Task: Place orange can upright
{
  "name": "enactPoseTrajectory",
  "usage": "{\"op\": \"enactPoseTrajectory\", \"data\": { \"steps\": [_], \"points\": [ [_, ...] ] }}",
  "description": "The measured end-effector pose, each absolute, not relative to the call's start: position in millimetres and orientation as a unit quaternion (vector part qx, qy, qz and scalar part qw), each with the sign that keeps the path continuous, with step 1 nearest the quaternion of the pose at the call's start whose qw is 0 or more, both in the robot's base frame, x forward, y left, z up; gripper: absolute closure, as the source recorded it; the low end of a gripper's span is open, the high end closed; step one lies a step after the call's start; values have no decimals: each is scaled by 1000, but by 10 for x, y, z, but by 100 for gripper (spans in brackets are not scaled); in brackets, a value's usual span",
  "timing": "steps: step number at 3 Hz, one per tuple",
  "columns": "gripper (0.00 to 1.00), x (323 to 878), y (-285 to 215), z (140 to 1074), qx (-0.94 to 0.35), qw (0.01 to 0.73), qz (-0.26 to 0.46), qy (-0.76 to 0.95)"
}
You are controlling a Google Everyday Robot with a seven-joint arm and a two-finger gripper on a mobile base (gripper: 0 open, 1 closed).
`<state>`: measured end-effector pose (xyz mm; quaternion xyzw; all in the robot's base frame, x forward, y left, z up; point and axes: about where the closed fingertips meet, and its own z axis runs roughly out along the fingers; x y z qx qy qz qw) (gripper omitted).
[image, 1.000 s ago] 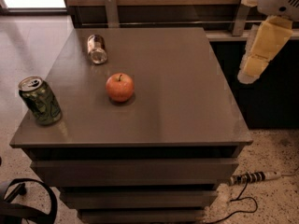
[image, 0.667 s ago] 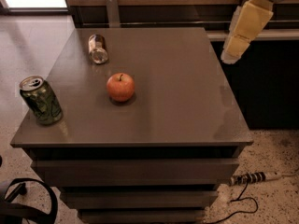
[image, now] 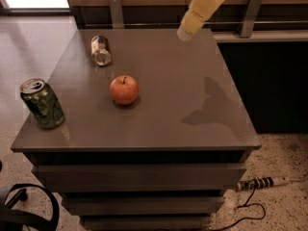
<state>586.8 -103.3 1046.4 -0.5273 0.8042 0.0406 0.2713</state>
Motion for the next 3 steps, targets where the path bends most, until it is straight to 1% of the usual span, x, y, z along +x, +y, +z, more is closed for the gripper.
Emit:
{"op": "enactPoseTrajectory", "data": {
  "steps": [1, 2, 3],
  "points": [
    [0, 6138, -759, 10537, -463, 282, 63, 838],
    [0, 6338, -588, 10542, -395, 278, 79, 872],
    [0, 6612, -59, 10350, -335, 245, 96, 905]
  ]
}}
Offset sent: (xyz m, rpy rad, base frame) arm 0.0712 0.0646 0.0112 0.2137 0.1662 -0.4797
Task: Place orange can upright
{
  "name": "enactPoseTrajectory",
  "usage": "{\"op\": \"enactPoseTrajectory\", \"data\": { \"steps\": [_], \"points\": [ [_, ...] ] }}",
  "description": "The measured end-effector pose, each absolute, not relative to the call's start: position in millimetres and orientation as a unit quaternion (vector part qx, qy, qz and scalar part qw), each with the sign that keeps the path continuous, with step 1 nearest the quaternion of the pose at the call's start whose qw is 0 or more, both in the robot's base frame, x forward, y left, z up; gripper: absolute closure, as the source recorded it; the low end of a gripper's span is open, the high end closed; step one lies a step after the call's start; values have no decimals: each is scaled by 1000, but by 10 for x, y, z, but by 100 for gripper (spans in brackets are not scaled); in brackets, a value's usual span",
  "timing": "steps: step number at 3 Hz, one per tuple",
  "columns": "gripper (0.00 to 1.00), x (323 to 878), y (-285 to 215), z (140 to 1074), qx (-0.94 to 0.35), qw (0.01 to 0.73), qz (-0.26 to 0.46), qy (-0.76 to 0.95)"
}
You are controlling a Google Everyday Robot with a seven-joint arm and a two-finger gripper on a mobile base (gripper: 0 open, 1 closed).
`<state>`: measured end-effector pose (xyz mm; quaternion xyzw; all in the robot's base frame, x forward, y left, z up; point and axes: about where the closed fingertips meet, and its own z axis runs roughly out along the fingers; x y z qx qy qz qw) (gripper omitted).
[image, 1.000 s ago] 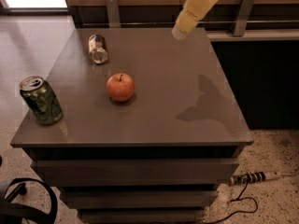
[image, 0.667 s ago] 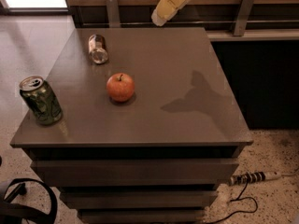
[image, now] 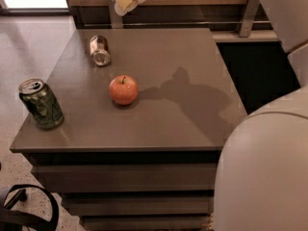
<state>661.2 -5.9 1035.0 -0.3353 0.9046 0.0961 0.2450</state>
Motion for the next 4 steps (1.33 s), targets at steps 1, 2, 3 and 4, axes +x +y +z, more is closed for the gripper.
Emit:
{"op": "enactPoseTrajectory", "data": {
  "steps": [1, 2, 3, 4],
  "points": [
    [0, 6613, -59, 10350, -335, 245, 96, 905],
    [0, 6609, 144, 10193, -343, 241, 91, 904],
    [0, 6514, 419, 9949, -343, 235, 85, 906],
    [0, 6403, 628, 9699, -333, 226, 71, 913]
  ]
}}
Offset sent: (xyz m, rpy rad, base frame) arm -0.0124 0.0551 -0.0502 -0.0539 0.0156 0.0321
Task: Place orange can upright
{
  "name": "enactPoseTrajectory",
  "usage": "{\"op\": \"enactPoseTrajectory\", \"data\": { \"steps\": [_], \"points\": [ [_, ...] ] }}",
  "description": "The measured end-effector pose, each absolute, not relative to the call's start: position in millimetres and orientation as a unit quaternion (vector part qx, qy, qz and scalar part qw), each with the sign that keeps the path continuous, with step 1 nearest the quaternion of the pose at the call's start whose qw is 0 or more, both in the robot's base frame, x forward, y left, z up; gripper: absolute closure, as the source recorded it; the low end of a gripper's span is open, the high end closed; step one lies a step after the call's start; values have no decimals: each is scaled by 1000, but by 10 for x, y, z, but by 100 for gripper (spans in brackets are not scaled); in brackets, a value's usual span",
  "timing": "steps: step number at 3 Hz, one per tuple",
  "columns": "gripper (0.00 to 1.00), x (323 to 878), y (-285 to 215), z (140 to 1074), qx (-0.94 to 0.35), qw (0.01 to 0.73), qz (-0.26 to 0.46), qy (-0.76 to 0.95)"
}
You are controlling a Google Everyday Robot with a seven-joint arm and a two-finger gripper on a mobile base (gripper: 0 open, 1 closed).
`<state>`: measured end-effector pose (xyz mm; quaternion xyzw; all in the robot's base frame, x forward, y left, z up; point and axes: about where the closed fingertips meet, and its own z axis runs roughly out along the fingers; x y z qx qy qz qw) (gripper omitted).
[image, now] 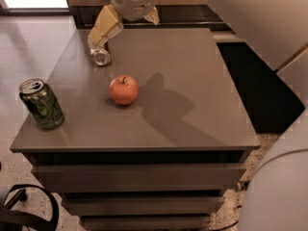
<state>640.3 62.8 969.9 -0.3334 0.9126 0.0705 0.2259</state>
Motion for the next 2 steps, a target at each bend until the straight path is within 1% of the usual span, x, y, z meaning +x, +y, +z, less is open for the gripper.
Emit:
{"op": "enactPoseTrajectory", "data": {
  "steps": [1, 2],
  "points": [
    [0, 6466, 850, 9498, -331, 208, 54, 919],
    [0, 6673, 1149, 9295, -341, 179, 42, 922]
  ]
}}
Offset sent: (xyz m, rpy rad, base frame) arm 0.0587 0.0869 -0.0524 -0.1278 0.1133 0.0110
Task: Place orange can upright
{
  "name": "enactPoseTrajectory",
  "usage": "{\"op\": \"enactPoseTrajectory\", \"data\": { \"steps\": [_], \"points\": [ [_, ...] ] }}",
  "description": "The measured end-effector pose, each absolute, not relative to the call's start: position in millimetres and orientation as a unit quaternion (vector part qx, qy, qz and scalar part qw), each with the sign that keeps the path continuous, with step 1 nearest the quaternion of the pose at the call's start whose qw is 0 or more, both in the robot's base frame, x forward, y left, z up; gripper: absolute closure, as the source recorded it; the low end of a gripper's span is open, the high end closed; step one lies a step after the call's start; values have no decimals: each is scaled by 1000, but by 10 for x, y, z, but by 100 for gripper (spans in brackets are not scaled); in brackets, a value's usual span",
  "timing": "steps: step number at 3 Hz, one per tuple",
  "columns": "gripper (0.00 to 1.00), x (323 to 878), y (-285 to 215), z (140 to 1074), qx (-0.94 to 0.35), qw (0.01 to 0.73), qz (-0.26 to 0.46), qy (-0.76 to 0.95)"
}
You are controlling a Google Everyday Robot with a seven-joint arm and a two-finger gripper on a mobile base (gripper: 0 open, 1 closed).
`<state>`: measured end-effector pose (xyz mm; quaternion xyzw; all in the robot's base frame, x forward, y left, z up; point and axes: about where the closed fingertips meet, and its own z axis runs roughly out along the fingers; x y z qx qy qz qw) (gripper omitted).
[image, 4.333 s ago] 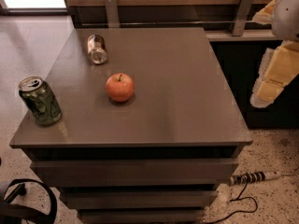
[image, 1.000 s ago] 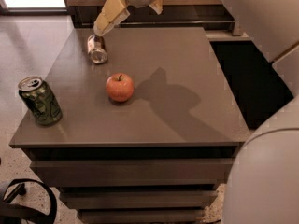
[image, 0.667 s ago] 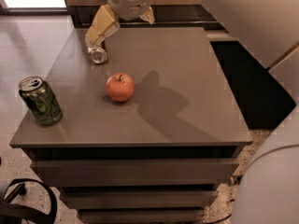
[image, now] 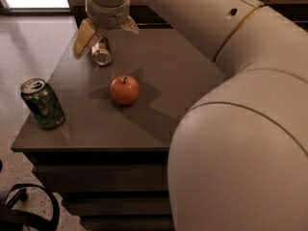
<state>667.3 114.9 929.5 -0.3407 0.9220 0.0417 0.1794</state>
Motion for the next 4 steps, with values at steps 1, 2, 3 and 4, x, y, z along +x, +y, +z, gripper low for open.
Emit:
{"op": "enactPoseTrajectory", "data": {
  "steps": [1, 2, 3, 4],
  "points": [
    [0, 6898, 1347, 9189, -341, 159, 36, 926],
    [0, 7062, 1474, 9083, -333, 143, 33, 931],
    [0, 7204, 1540, 8977, -312, 130, 27, 941],
    [0, 7355, 1579, 8900, -275, 129, 15, 953]
  ]
}}
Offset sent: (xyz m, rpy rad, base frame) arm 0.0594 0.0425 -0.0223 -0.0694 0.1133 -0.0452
